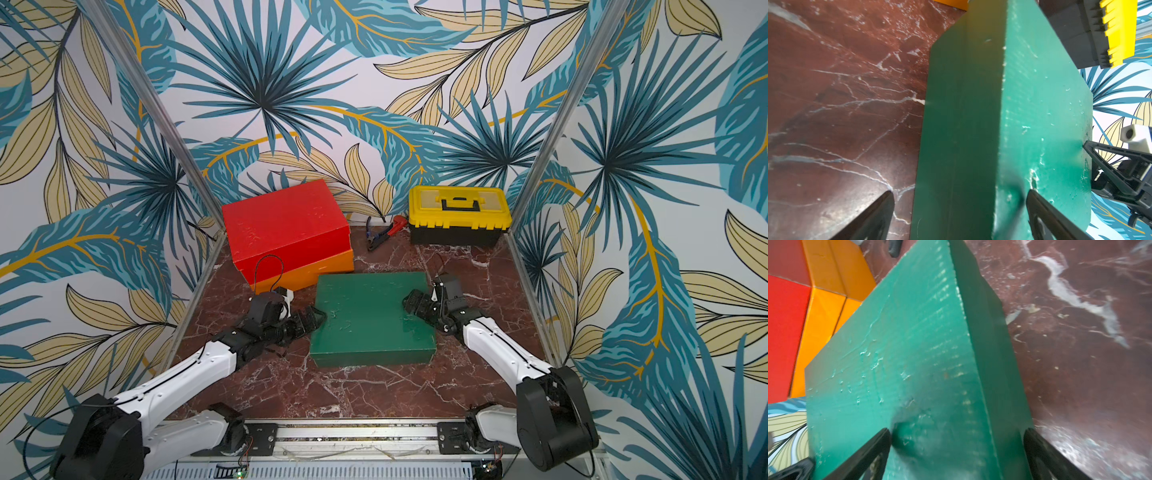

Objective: Stack the shoeboxes
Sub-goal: Pick up the shoebox from the center of the board.

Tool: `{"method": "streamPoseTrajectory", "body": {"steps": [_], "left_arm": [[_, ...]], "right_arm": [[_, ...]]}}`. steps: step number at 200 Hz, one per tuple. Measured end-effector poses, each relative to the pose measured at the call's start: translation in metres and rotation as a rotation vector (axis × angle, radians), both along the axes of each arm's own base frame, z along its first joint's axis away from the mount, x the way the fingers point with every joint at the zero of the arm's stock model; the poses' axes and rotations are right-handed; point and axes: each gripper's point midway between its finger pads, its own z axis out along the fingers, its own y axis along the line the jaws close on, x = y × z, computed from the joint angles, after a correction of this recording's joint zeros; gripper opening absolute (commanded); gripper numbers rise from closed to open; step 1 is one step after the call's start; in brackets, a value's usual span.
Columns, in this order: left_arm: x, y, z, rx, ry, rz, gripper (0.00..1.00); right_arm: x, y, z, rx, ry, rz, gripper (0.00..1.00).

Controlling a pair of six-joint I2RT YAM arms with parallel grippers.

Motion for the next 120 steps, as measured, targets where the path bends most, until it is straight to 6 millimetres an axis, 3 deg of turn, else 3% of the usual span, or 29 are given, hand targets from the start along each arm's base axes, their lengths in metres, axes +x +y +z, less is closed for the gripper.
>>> {"method": "streamPoseTrajectory", "body": {"steps": [33, 81, 120], "left_arm": [[0.002, -0.001, -0.002, -0.033, 0.003, -0.034, 1.00], [0.003, -0.006, 0.000, -0.072, 0.002, -0.073, 1.00], [0.007, -0.003, -0.003, -0.103, 0.004, -0.073, 1.00]], "right_arm": [[-0.006, 0.008, -0.001, 0.056, 0.006, 0.047, 0.99], [-0.014, -0.043, 0.007, 0.055, 0.000, -0.098, 0.99], [-0.017, -0.039, -0.003, 0.098, 0.013, -0.078, 0.99]]}}
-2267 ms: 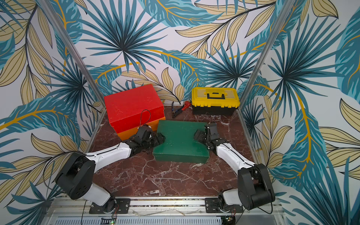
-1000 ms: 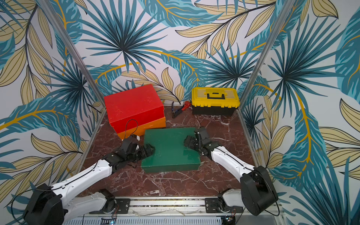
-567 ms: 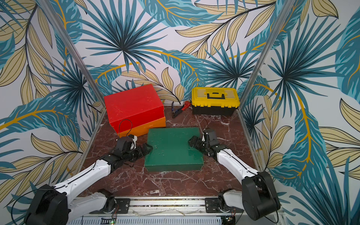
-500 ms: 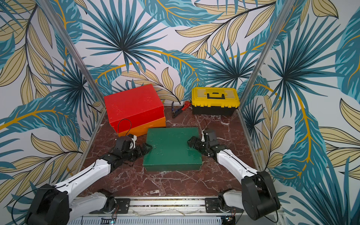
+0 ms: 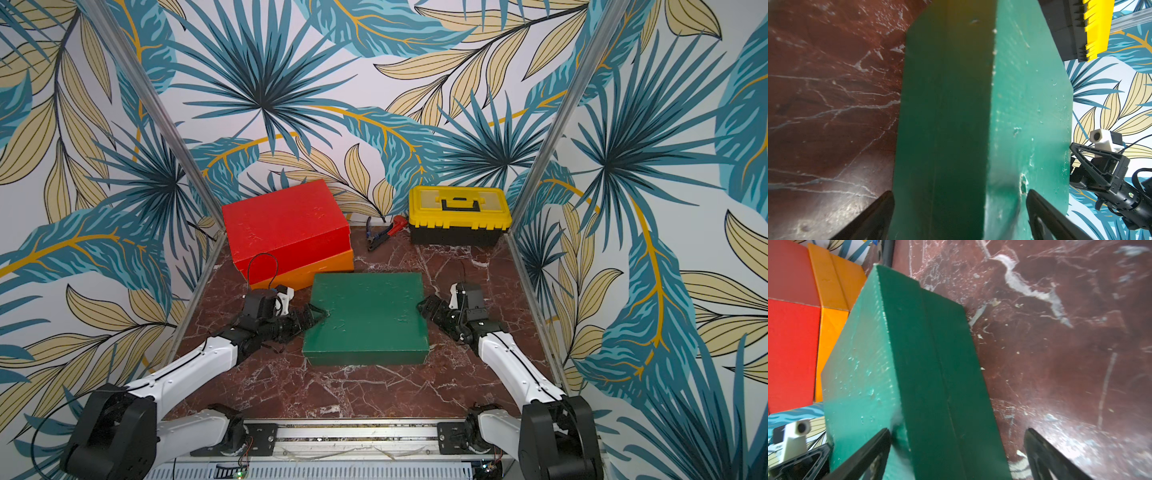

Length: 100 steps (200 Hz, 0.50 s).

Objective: Stack the shoeboxes
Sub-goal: Pick up the shoebox from the center of the board.

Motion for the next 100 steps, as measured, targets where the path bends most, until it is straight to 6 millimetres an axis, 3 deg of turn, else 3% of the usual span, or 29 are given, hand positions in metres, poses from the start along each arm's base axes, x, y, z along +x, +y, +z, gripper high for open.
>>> {"method": "streamPoseTrajectory", "body": {"steps": [100], "left_arm": [[0.009, -0.011, -0.009, -0.055, 0.002, -0.041, 0.95]], "right_arm": [[0.026, 0.034, -0.014, 0.187, -0.046, 0.115, 0.99]]}}
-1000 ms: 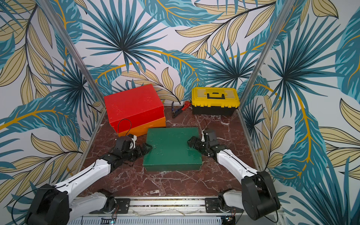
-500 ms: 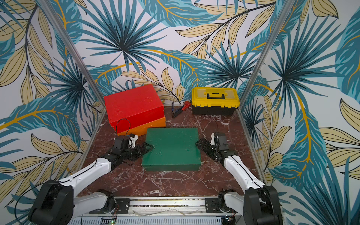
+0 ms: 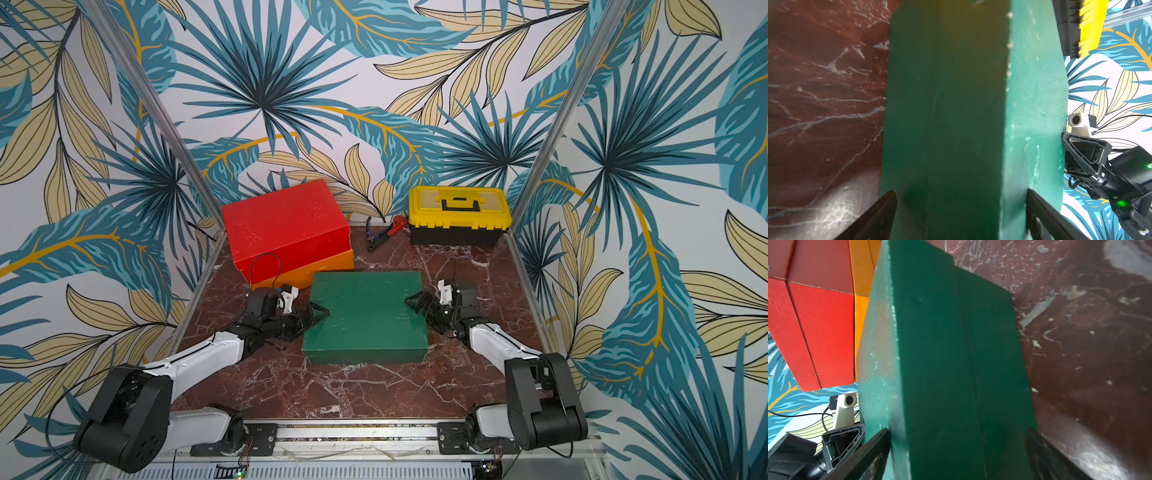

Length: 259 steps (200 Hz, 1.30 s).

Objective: Stack the shoeboxes
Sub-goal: Pick up the shoebox from the center of the board.

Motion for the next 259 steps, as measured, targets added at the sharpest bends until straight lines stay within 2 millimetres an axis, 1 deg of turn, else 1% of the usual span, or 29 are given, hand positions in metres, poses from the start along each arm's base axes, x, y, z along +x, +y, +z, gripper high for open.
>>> {"method": "streamPoseTrajectory", "body": {"steps": [18, 34, 48, 73, 90, 153, 195, 226, 259], "left_arm": [[0.001, 0.000, 0.000, -0.003, -0.004, -0.001, 0.95], [0.002, -0.001, 0.000, -0.008, -0.004, -0.002, 0.91], [0.002, -0.002, 0.001, -0.012, -0.006, -0.003, 0.89], [0.005, 0.000, 0.002, -0.008, -0.015, 0.008, 0.88], [0.006, 0.002, 0.002, -0.007, -0.018, 0.016, 0.82], [0.011, 0.006, 0.005, -0.005, -0.035, 0.036, 0.81], [0.009, 0.015, 0.011, 0.023, -0.040, 0.080, 0.81], [0.005, 0.019, 0.015, 0.036, -0.037, 0.103, 0.81], [-0.003, 0.015, 0.015, 0.050, -0.028, 0.095, 0.81]], "right_arm": [[0.002, 0.001, 0.000, 0.007, -0.005, 0.000, 0.99], [0.002, 0.002, 0.001, 0.010, -0.006, 0.000, 0.96], [0.002, 0.004, 0.001, 0.014, -0.007, 0.003, 0.88], [0.004, 0.007, 0.004, 0.014, -0.024, 0.009, 0.83], [0.004, 0.009, 0.006, 0.009, -0.032, 0.012, 0.81], [0.009, 0.018, 0.010, -0.021, -0.047, -0.006, 0.81], [0.008, 0.031, 0.013, -0.040, -0.045, -0.006, 0.81], [0.000, 0.043, 0.016, -0.068, -0.023, 0.002, 0.81], [-0.013, 0.044, 0.019, -0.112, 0.006, -0.006, 0.81]]}}
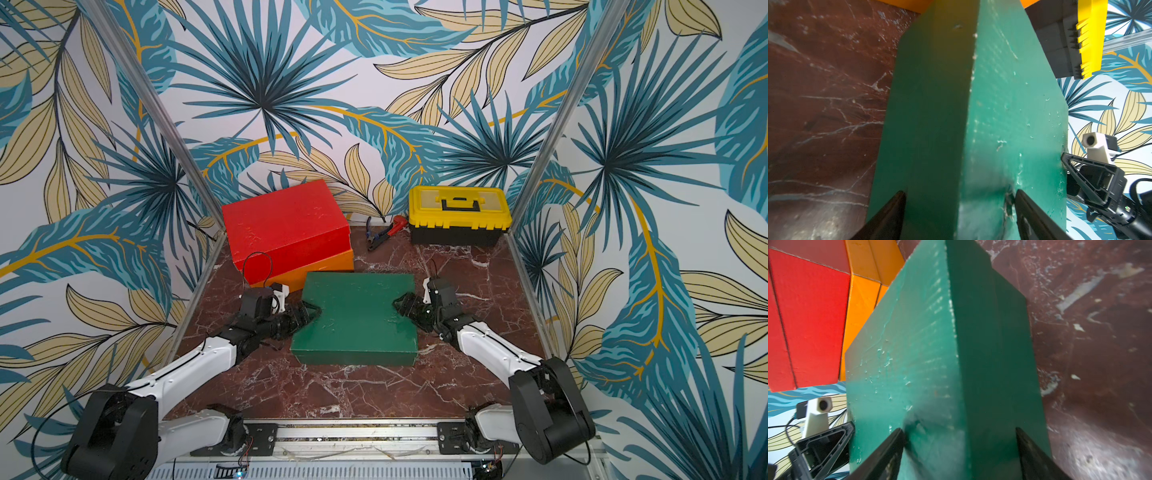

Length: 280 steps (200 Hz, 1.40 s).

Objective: Stack the shoeboxes
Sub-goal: Pick up the shoebox from the center of the board.

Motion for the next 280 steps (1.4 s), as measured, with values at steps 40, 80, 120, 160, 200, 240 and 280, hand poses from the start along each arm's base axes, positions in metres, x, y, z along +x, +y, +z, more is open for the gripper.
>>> {"method": "streamPoseTrajectory", "body": {"steps": [40, 80, 120, 160, 200, 240, 280], "left_arm": [[-0.010, 0.000, 0.005, 0.021, 0.003, 0.004, 0.81], [-0.022, 0.005, 0.017, 0.055, 0.005, 0.020, 0.82], [-0.023, 0.004, 0.049, 0.077, -0.054, 0.030, 0.82], [-0.025, 0.005, 0.072, 0.123, -0.068, 0.043, 0.82], [-0.027, 0.008, 0.102, 0.148, -0.091, 0.057, 0.81], [-0.028, 0.011, 0.128, 0.162, -0.121, 0.069, 0.82], [-0.030, 0.014, 0.147, 0.174, -0.136, 0.081, 0.82]], "right_arm": [[-0.009, 0.004, 0.005, -0.022, 0.026, 0.002, 0.81], [-0.018, 0.012, 0.018, -0.050, 0.032, 0.019, 0.81], [-0.029, 0.013, 0.052, -0.071, -0.030, 0.010, 0.81], [-0.035, 0.016, 0.070, -0.101, -0.040, 0.011, 0.80], [-0.035, 0.020, 0.096, -0.109, -0.062, 0.012, 0.80], [-0.036, 0.024, 0.122, -0.116, -0.096, 0.011, 0.80], [-0.036, 0.028, 0.142, -0.129, -0.112, 0.015, 0.79]]}}
